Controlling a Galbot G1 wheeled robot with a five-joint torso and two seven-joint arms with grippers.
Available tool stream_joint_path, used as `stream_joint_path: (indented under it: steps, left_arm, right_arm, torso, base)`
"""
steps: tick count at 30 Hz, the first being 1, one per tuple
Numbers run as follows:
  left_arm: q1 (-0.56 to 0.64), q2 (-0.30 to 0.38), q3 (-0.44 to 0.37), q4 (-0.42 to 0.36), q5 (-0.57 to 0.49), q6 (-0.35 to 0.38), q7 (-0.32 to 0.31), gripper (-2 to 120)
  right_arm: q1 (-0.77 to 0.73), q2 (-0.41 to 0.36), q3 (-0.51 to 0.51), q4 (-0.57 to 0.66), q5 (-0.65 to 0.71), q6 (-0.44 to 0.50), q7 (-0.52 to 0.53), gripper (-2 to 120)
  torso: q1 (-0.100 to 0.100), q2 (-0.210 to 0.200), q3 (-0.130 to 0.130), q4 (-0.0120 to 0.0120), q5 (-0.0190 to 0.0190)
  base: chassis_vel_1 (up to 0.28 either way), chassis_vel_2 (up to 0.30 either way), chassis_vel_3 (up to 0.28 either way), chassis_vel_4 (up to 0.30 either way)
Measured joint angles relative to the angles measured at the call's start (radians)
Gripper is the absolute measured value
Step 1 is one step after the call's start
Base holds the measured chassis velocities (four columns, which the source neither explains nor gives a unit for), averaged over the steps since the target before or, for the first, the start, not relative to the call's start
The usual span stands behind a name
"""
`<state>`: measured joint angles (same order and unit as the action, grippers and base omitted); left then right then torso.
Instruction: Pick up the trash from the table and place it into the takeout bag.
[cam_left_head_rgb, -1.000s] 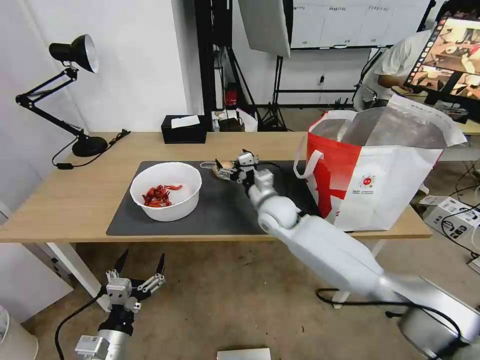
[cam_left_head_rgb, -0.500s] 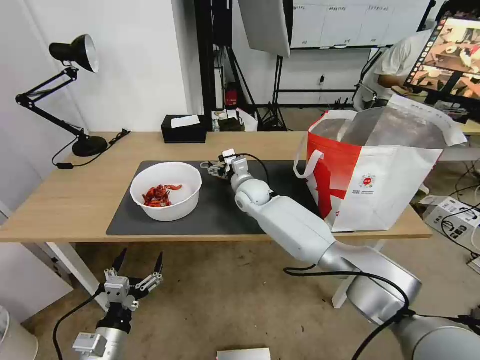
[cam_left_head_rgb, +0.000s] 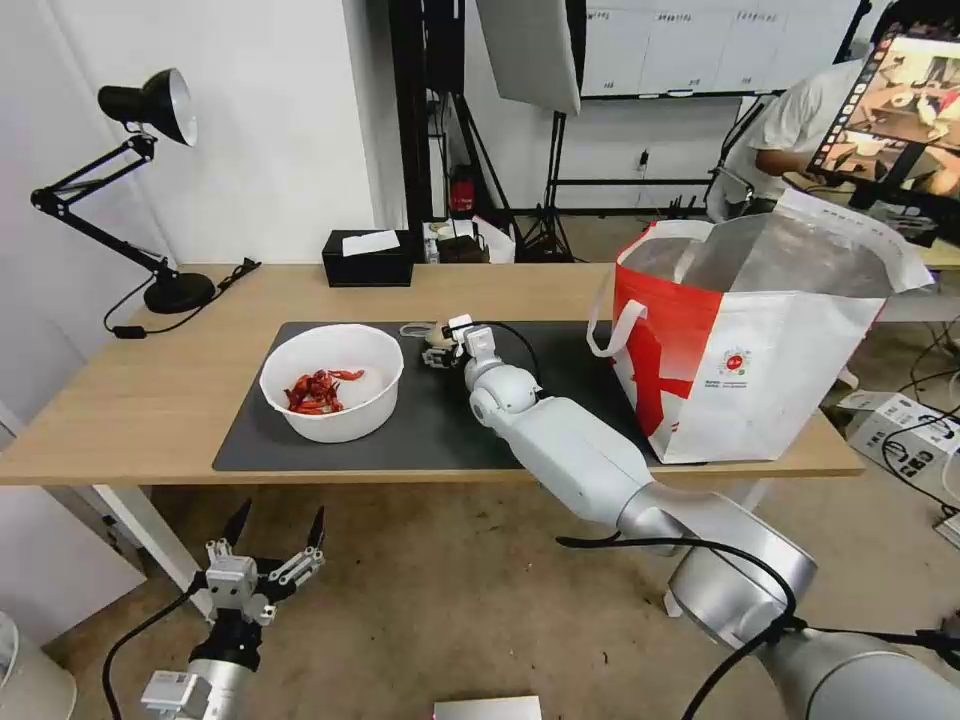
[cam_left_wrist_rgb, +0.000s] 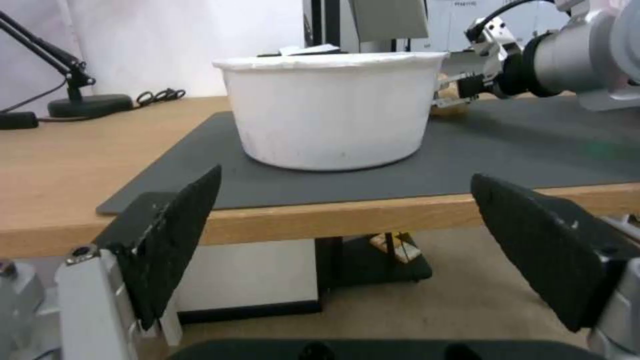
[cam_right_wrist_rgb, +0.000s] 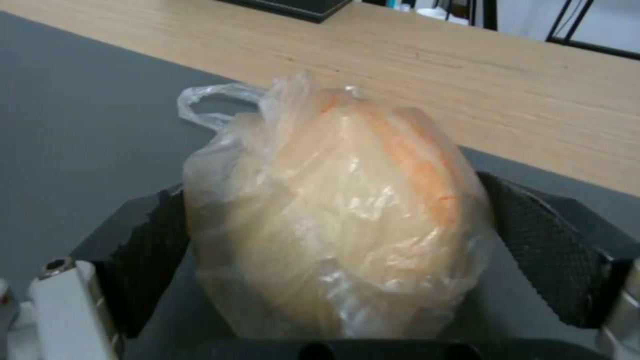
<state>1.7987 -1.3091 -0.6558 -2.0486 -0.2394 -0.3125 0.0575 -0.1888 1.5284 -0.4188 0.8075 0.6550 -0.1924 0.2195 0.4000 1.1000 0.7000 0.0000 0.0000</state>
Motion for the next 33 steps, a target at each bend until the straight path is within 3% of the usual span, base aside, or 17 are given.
stream_joint_path:
  steps: [11, 14, 19, 24, 25, 27, 31, 33]
  left_arm:
    - [0.009, -0.015, -0.001, -0.004, 0.013, -0.013, 0.000, 100]
    - [0.014, -0.015, -0.002, -0.006, 0.017, -0.018, 0.000, 100]
    - [0.020, -0.021, -0.002, -0.012, 0.022, -0.022, 0.000, 100]
    - [0.032, -0.027, -0.002, -0.022, 0.031, -0.027, 0.001, 100]
    - [0.032, -0.027, -0.002, -0.022, 0.031, -0.027, 0.001, 100]
    - [0.034, -0.031, -0.002, -0.027, 0.034, -0.028, 0.002, 100]
    - [0.035, -0.036, 0.003, -0.031, 0.042, -0.029, 0.002, 100]
    - [0.035, -0.042, 0.013, -0.031, 0.052, -0.029, 0.002, 100]
  right_arm:
    - [-0.011, 0.004, 0.003, 0.010, 0.003, -0.004, -0.010, 61]
    - [-0.028, -0.015, 0.002, 0.045, 0.011, -0.002, 0.001, 47]
    - [-0.050, -0.044, 0.001, 0.109, 0.018, 0.007, 0.024, 34]
    - [-0.134, -0.160, 0.000, 0.341, 0.017, 0.040, 0.106, 14]
    - [-0.134, -0.160, 0.000, 0.341, 0.017, 0.040, 0.106, 14]
    - [-0.208, -0.249, 0.007, 0.525, -0.023, 0.072, 0.162, 8]
    - [-0.285, -0.326, 0.028, 0.673, -0.082, 0.123, 0.202, 7]
    - [-0.392, -0.394, 0.068, 0.826, -0.174, 0.172, 0.239, 7]
  torso:
    - [0.000, 0.000, 0.000, 0.0000, 0.0000]
    - [0.000, 0.000, 0.000, 0.0000, 0.0001]
    - [0.000, 0.000, 0.000, 0.0001, 0.0001]
    - [0.000, 0.000, 0.000, 0.0003, 0.0003]
    - [0.000, 0.000, 0.000, 0.0003, 0.0003]
    - [0.000, 0.000, 0.000, 0.0000, 0.0005]
    - [0.000, 0.000, 0.000, -0.0002, 0.0002]
    - [0.000, 0.000, 0.000, 0.0000, 0.0006]
  base:
    - [0.000, 0.000, 0.000, 0.000]
    - [0.000, 0.000, 0.000, 0.000]
    - [0.000, 0.000, 0.000, 0.000]
    - [0.000, 0.000, 0.000, 0.000]
    - [0.000, 0.000, 0.000, 0.000]
    - [0.000, 0.000, 0.000, 0.000]
    - [0.000, 0.000, 0.000, 0.000]
    - [0.000, 0.000, 0.000, 0.000]
